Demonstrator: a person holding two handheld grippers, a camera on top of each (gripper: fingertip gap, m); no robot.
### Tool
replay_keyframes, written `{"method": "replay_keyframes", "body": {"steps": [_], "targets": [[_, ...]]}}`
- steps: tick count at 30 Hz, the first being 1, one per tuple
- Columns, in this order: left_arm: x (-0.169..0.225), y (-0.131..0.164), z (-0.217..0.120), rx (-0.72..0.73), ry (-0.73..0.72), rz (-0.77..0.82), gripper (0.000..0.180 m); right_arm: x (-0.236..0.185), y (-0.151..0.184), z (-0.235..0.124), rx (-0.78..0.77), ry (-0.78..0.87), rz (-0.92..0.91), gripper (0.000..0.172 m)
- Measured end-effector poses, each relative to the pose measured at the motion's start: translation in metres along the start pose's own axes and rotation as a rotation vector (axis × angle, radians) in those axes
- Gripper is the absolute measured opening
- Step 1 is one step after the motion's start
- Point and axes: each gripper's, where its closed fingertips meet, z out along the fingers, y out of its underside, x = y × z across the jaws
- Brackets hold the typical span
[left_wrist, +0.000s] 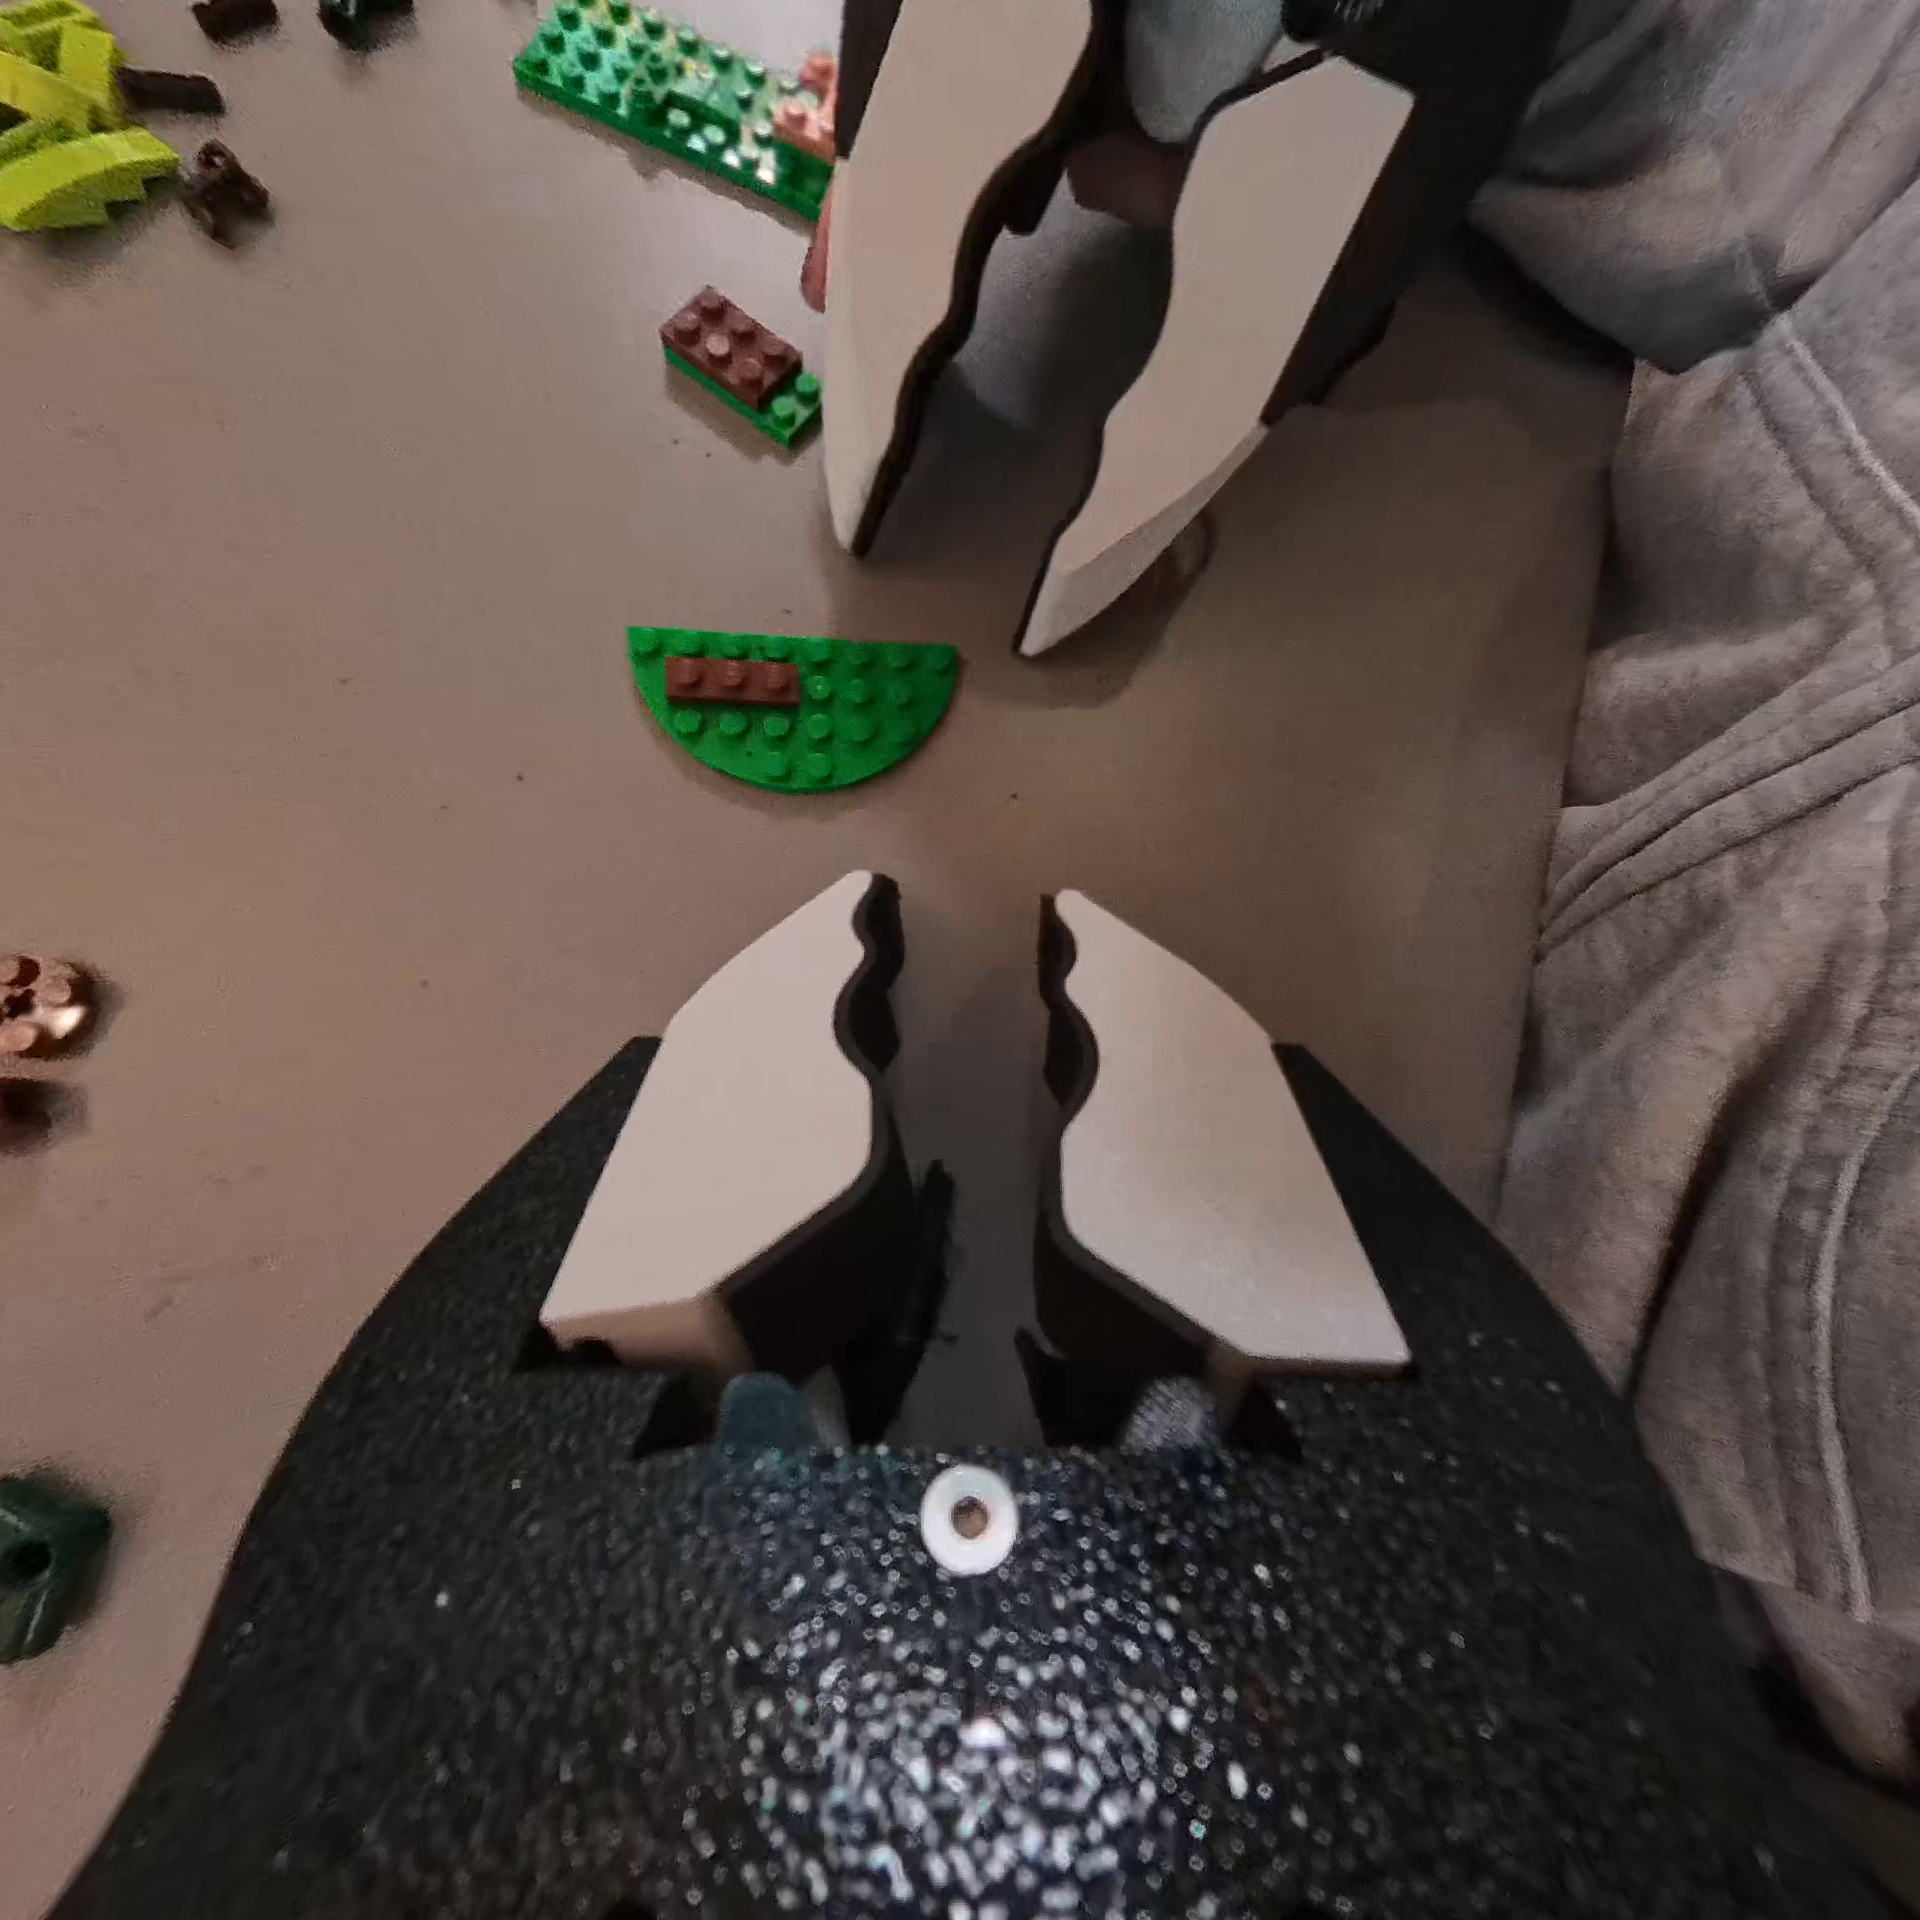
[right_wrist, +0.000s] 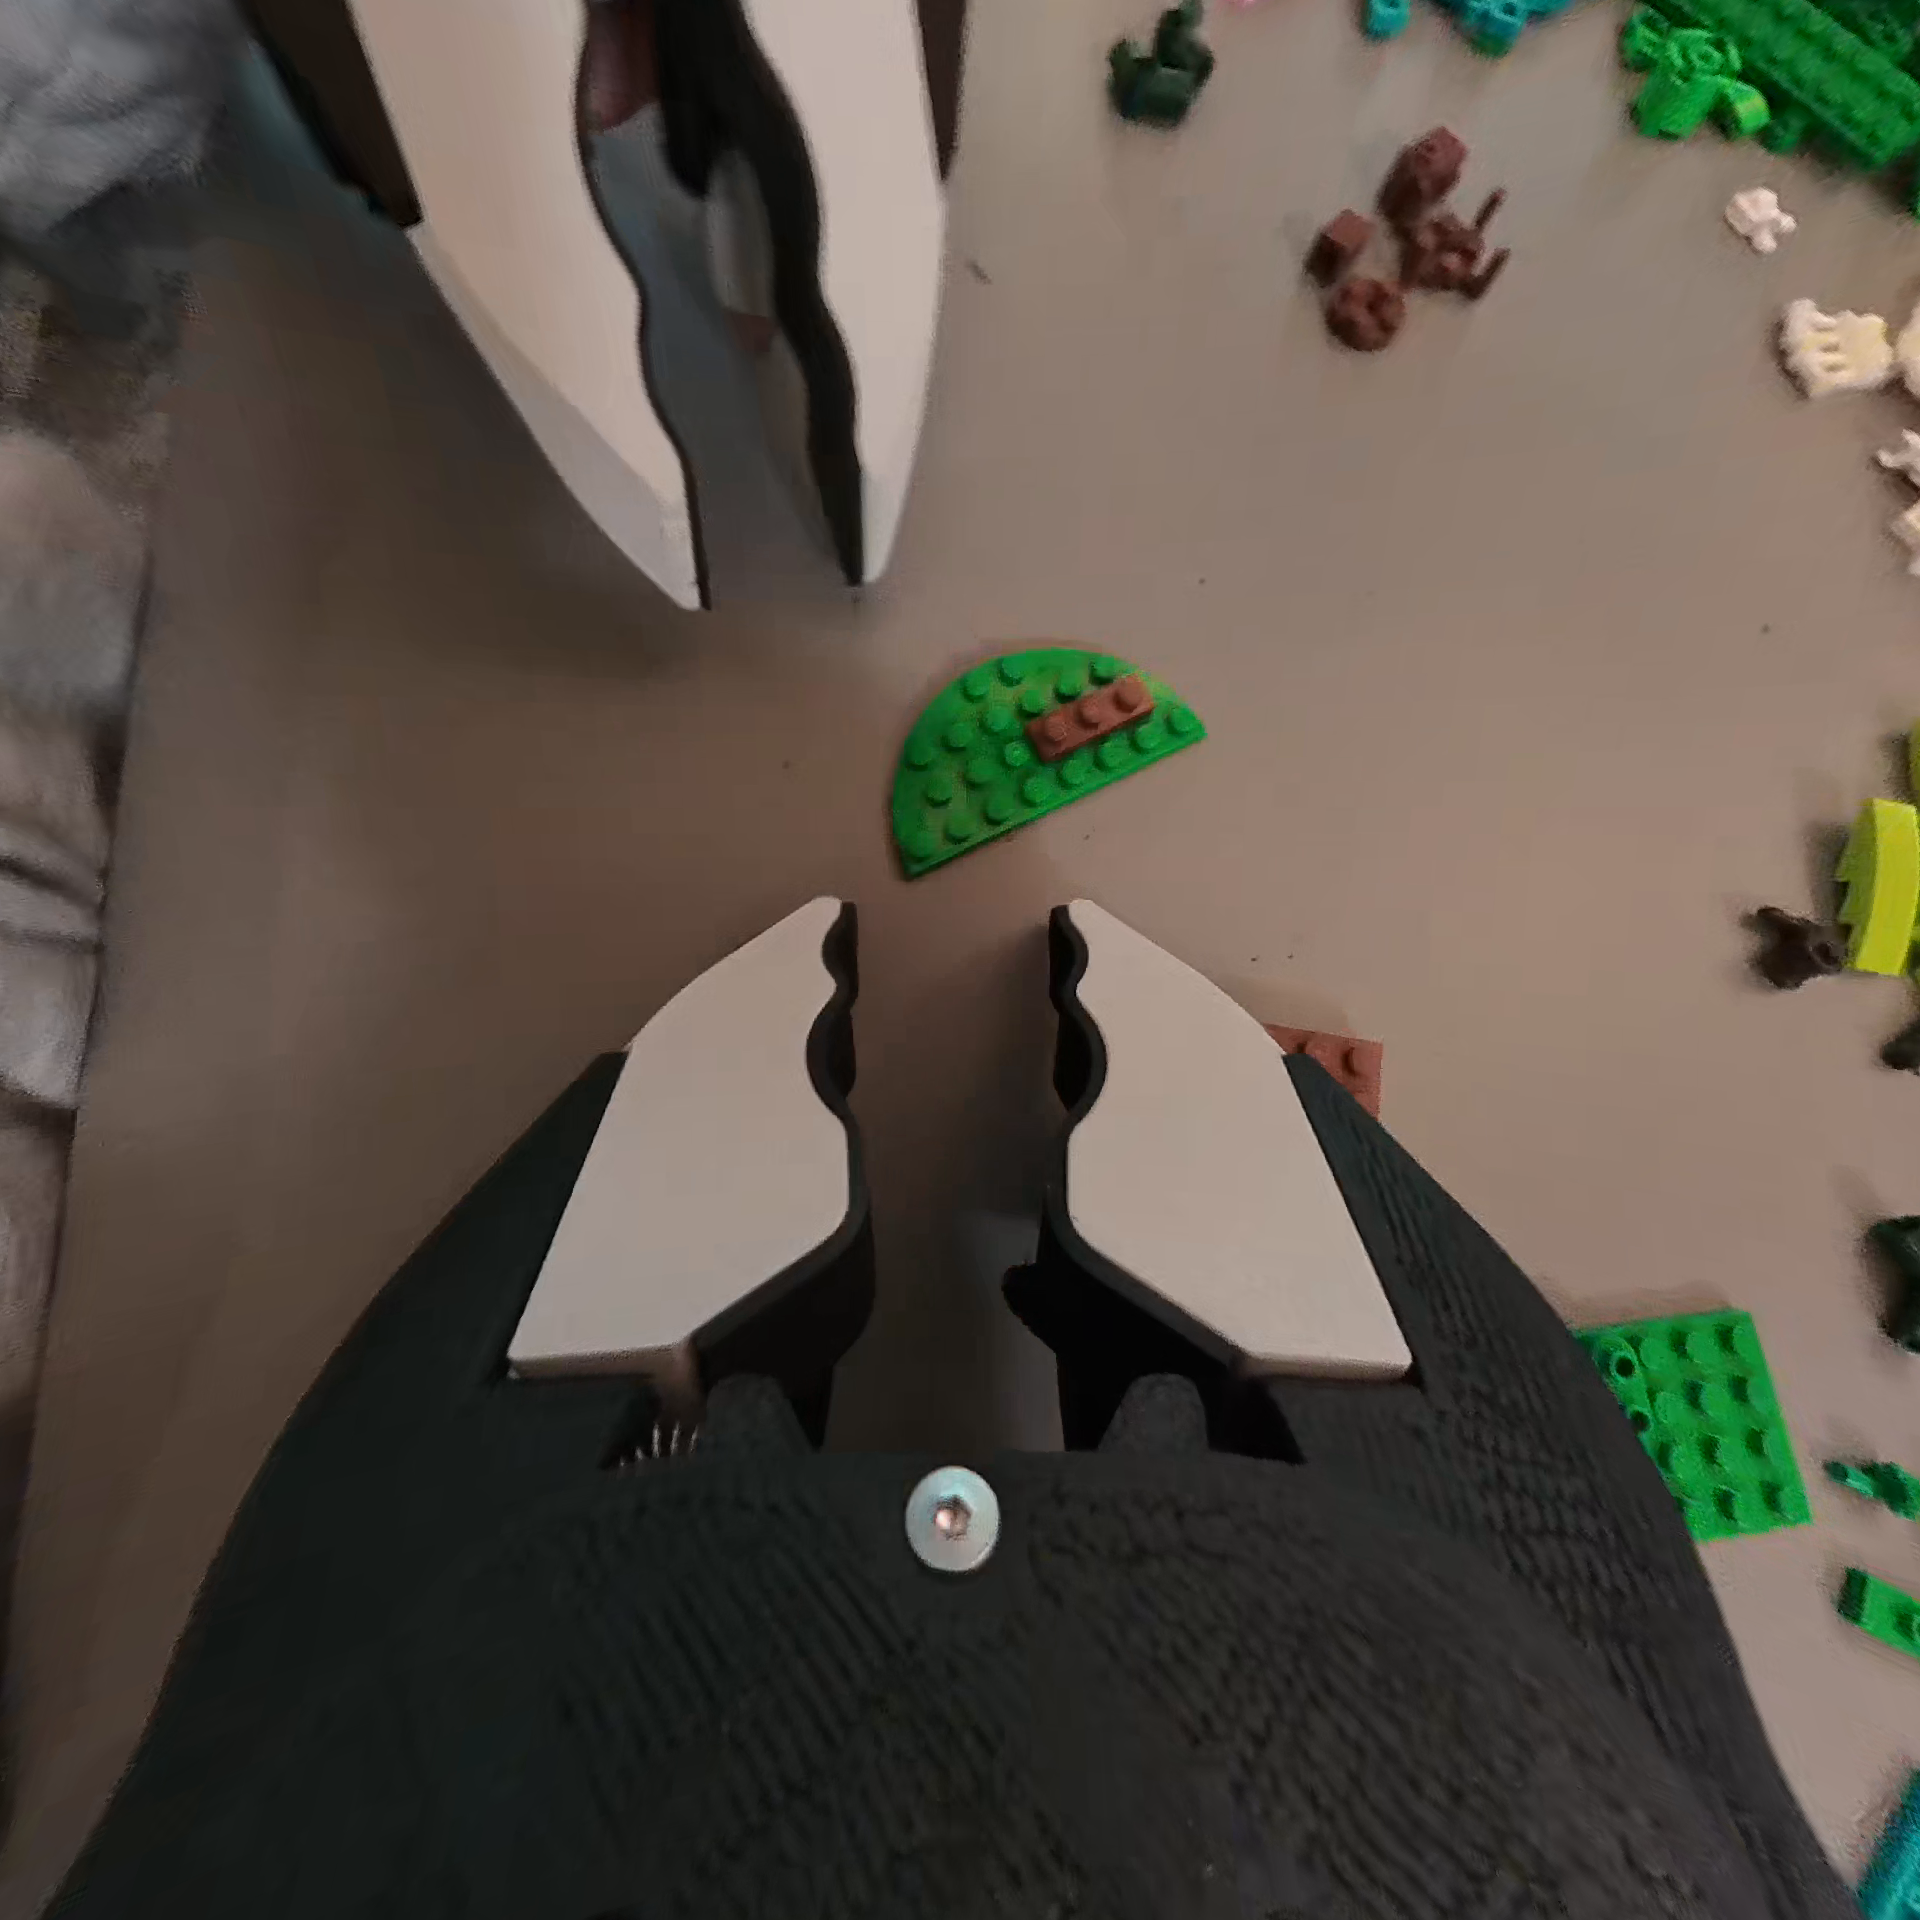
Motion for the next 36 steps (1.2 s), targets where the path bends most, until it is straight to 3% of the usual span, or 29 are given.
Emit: {"method": "replay_keyframes", "body": {"steps": [8, 12, 15, 19, 23, 26, 36], "targets": [[-0.017, -0.021, -0.021, 0.163, -0.138, 0.054, 0.0, -0.001, -0.019, 0.019, 0.018, 0.037, 0.068, 0.026], [-0.019, -0.028, -0.027, 0.205, -0.192, 0.106, 0.0, -0.011, -0.034, 0.027, 0.075, 0.008, 0.035, 0.027], [-0.016, -0.037, -0.031, 0.255, -0.19, 0.117, 0.0, 0.004, -0.036, 0.01, 0.126, 0.085, -0.049, 0.032], [-0.019, -0.043, -0.034, 0.302, -0.229, 0.108, 0.0, 0.047, -0.006, -0.039, 0.117, 0.231, -0.1, 0.04], [-0.021, -0.048, -0.038, 0.351, -0.22, 0.048, 0.016, 0.073, 0.045, -0.069, 0.039, 0.24, 0.103, 0.057], [-0.021, -0.052, -0.037, 0.388, -0.189, 0.016, 0.029, 0.079, 0.058, -0.076, 0.033, 0.254, 0.15, 0.06], [-0.018, -0.05, -0.029, 0.376, -0.158, 0.024, 0.03, 0.074, 0.067, -0.073, -0.013, 0.216, 0.184, 0.045]]}}
